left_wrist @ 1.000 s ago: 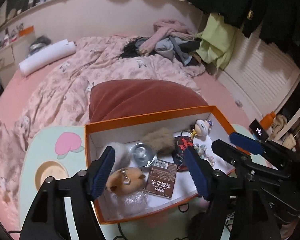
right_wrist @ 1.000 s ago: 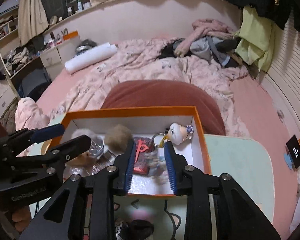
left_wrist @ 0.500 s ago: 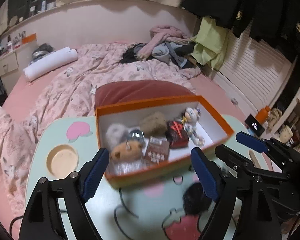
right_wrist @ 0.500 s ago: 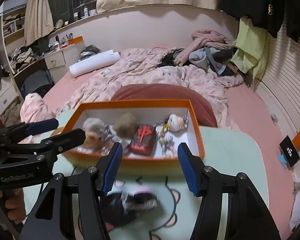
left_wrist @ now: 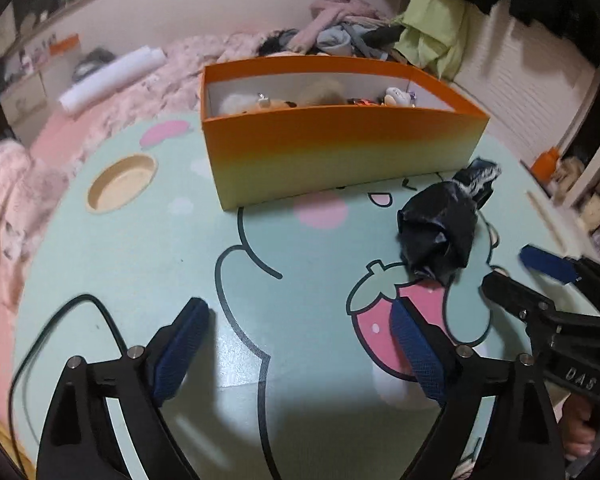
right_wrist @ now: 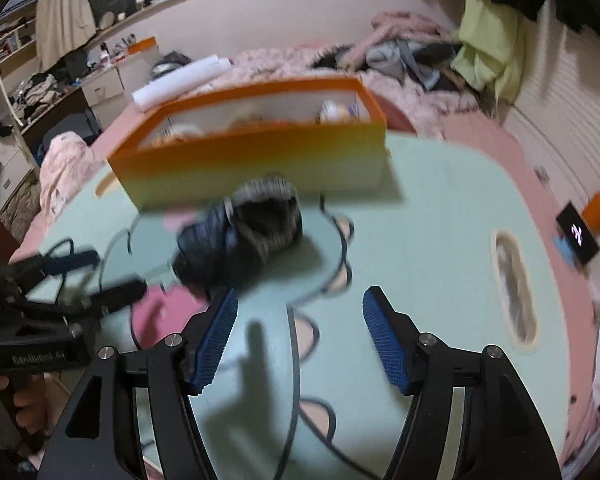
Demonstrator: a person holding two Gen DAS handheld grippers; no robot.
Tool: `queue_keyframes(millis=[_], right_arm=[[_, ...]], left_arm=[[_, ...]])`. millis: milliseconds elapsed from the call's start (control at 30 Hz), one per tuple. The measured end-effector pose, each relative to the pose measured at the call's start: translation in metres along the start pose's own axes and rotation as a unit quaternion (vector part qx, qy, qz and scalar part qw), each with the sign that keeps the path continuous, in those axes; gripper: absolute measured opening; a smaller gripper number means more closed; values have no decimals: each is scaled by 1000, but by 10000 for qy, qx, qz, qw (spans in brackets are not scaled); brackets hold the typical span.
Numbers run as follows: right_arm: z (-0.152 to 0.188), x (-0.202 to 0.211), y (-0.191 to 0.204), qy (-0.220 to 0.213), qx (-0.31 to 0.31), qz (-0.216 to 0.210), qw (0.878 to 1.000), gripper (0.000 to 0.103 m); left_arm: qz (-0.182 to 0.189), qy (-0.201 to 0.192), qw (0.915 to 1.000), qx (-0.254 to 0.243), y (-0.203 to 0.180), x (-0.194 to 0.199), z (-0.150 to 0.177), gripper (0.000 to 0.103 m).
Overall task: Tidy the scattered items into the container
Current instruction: 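Withdraw both grippers and move the left gripper toward the black pouch, then grasp the black lace-trimmed pouch with the left gripper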
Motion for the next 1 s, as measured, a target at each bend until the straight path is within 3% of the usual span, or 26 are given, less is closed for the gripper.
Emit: queue_keyframes(millis=[33,67,100,167,1000], right_arm=[[4,-1,0,-61,65,148,9999,72],[7,-2,0,-77,88,331,9994,85],[10,-1,0,-137,94,492,9987,91],[14,3,0,-370,10,614,9974,93],[10,4,6,-364,18,567,9977,95]], left_arm=[[-77,-18,9999,-100,-4,-1,2,103],[-149,-44,9997,-174,-6,-2,2,103],[-119,-68,9998,-130,-5,-1,3,103],[-139,-74,9998,-105,-3,-1,2,103],[-122,-119,9998,80,8,1,-8,103]])
Point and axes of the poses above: each gripper's, at about its wrist camera, not at the fingertips, and x roughly against the way its jaws point, y to its left, z to its underside, the point moved 5 cm from there along -x, roughly the way its jaws point, and after that the axes turned 13 degrees about -z, right-handed, at the moved point
